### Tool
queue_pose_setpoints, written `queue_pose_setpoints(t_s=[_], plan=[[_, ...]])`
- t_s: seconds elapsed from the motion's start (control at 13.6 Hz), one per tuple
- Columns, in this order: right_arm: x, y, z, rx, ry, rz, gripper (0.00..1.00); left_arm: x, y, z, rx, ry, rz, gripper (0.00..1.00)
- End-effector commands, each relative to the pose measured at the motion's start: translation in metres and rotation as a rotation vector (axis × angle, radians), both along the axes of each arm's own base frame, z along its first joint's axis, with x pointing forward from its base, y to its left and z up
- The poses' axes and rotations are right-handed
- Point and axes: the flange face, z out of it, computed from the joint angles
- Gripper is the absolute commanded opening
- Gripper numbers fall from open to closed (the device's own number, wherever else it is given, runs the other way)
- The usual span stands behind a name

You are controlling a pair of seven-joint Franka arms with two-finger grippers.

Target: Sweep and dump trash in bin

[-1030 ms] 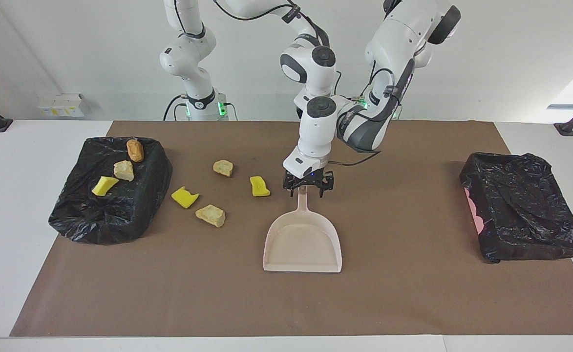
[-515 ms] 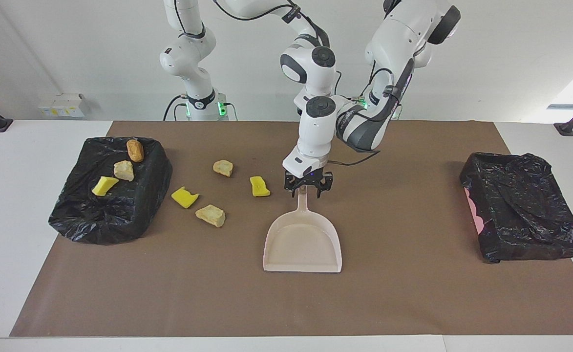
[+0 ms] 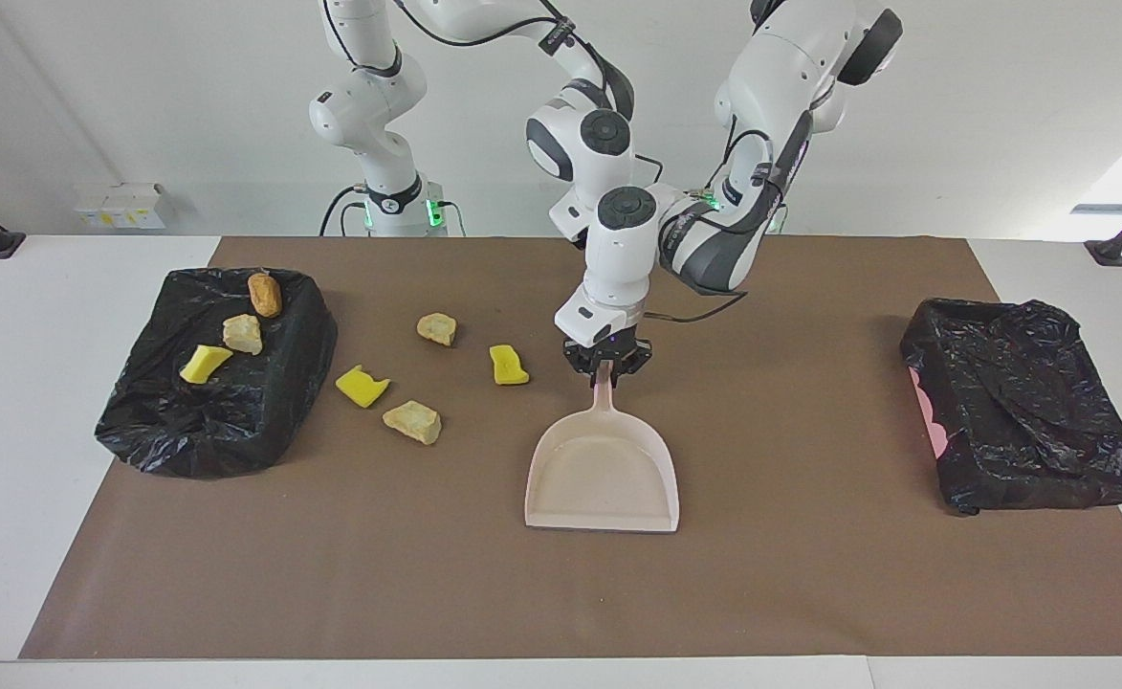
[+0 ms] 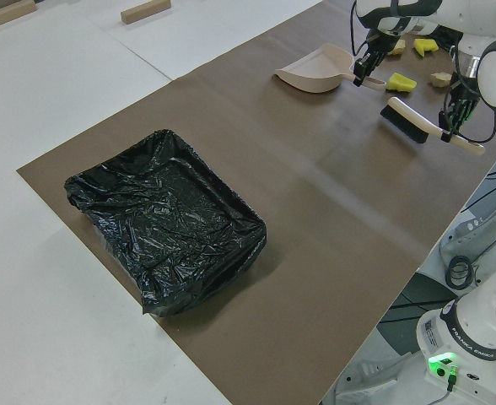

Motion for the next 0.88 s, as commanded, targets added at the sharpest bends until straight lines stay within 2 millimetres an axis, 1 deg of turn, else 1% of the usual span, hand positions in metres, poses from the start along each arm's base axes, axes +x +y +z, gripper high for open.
queue_pose_setpoints(t_s=[0.0,0.15,0.22,0.29,0.37,0.44,0.52,0.59,0.66,0.74,0.81], plan=[[0.019,-0.015,0.041,0.015,0.028,-0.012,0.00,0.002,0.027,0.026,0.104,0.010,-0.158,0.00],[0.036,-0.042,0.068,0.020,0.039,-0.017,0.00,0.011,0.046,0.030,0.118,0.049,-0.275,0.00],[0.044,-0.060,0.079,0.022,0.043,-0.036,0.00,0.014,0.053,0.034,0.116,0.063,-0.345,0.00],[0.057,-0.082,0.087,0.018,0.058,-0.038,0.00,0.017,0.063,0.038,0.125,0.076,-0.425,0.00],[0.070,-0.102,0.094,0.019,0.076,-0.027,0.00,0.025,0.081,0.042,0.128,0.103,-0.493,0.00],[0.084,-0.125,0.101,0.014,0.095,-0.010,0.00,0.030,0.094,0.048,0.105,0.133,-0.587,0.00],[0.095,-0.145,0.107,-0.022,0.084,0.026,0.00,0.038,0.114,0.052,0.082,0.161,-0.678,0.00],[0.105,-0.160,0.119,-0.087,0.050,0.053,0.00,0.045,0.134,0.062,0.070,0.164,-0.768,0.00],[0.115,-0.181,0.124,-0.134,0.050,0.049,0.00,0.049,0.153,0.073,0.066,0.164,-0.840,0.00],[0.121,-0.199,0.124,-0.148,0.057,0.068,0.00,0.052,0.168,0.080,0.076,0.175,-0.920,0.00],[0.129,-0.219,0.121,-0.177,0.060,0.074,0.00,0.051,0.176,0.084,0.083,0.181,-1.007,0.00]])
